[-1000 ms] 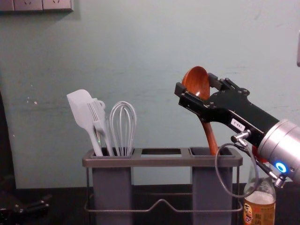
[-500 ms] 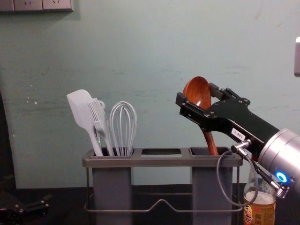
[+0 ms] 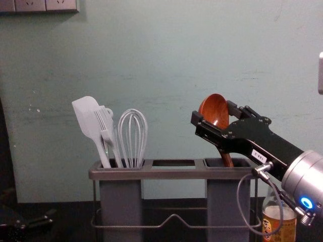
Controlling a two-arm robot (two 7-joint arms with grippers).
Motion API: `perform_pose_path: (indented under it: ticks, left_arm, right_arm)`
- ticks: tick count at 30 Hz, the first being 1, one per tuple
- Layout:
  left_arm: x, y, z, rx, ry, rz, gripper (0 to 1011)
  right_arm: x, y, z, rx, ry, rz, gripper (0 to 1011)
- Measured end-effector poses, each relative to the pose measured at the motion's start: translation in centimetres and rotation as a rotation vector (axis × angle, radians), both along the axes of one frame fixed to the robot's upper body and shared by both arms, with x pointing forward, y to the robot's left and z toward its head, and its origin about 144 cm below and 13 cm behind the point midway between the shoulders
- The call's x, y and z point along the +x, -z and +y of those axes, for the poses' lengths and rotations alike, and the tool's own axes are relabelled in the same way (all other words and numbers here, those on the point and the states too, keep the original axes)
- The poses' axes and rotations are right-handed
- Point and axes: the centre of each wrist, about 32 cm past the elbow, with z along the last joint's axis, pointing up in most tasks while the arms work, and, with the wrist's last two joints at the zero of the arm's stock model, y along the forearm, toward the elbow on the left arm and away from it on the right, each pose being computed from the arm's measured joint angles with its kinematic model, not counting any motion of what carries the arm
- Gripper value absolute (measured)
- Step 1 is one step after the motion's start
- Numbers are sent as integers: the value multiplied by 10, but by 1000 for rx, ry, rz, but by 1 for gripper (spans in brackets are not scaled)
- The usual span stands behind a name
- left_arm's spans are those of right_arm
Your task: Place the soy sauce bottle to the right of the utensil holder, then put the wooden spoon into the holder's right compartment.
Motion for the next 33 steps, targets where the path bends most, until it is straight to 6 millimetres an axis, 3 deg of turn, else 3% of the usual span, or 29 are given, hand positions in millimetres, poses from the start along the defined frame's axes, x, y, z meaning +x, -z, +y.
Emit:
perform_pose_path:
  ticks: [5, 10, 21, 33]
  left_arm:
    - [0, 0, 0, 0, 0, 0, 1005]
    - [0, 0, 0, 0, 0, 0, 1005]
    - [0, 0, 0, 0, 0, 0, 1005]
    - [0, 0, 0, 0, 0, 0, 1005]
  right_arm:
    - [-2, 2, -1, 5, 4, 7, 874]
    - [-2, 1, -3, 12, 8, 6, 1004]
    - [-5, -11, -5, 13, 14, 3, 1004]
    - [-41, -29, -24, -38, 35, 22, 1004]
